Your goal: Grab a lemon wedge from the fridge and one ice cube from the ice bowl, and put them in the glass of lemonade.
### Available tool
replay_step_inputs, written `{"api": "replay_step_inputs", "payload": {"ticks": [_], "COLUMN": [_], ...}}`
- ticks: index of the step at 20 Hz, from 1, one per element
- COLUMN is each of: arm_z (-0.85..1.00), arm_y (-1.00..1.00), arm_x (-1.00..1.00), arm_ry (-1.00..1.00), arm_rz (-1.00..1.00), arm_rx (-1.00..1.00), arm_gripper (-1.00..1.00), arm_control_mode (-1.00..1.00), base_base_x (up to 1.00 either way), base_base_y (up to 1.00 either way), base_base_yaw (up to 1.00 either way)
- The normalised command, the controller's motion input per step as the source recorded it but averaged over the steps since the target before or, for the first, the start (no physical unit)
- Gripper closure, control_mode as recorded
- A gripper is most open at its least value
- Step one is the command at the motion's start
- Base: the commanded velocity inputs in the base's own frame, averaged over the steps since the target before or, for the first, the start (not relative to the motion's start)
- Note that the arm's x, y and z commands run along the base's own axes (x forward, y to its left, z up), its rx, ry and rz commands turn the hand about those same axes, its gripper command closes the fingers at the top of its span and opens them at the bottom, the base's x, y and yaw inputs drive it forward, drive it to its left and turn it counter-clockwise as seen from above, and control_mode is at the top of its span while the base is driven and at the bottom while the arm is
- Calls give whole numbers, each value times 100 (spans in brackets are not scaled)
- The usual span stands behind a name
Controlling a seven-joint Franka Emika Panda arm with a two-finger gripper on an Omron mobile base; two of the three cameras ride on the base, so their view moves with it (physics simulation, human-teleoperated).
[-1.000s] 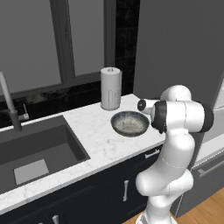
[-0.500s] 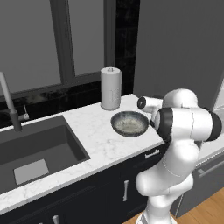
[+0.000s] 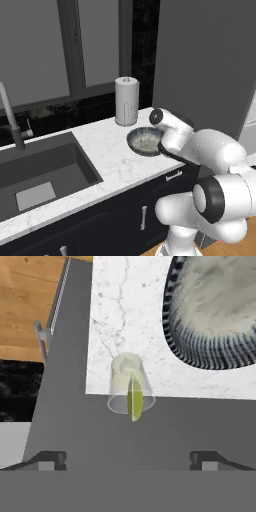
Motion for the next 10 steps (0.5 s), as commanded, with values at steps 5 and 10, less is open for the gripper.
{"api": "replay_step_inputs", "payload": {"ticks": [5,10], "arm_z": [81,8], "arm_y": [84,100], "arm_x": [-64,-36], "arm_ry": [-13,-14], "arm_rz": [0,0], "arm_rx": [57,7], "arm_gripper": [-100,-100], "arm_control_mode": [-100,-100], "base_base_x": [0,0], "base_base_y": [0,0], "base_base_yaw": [0,0]}}
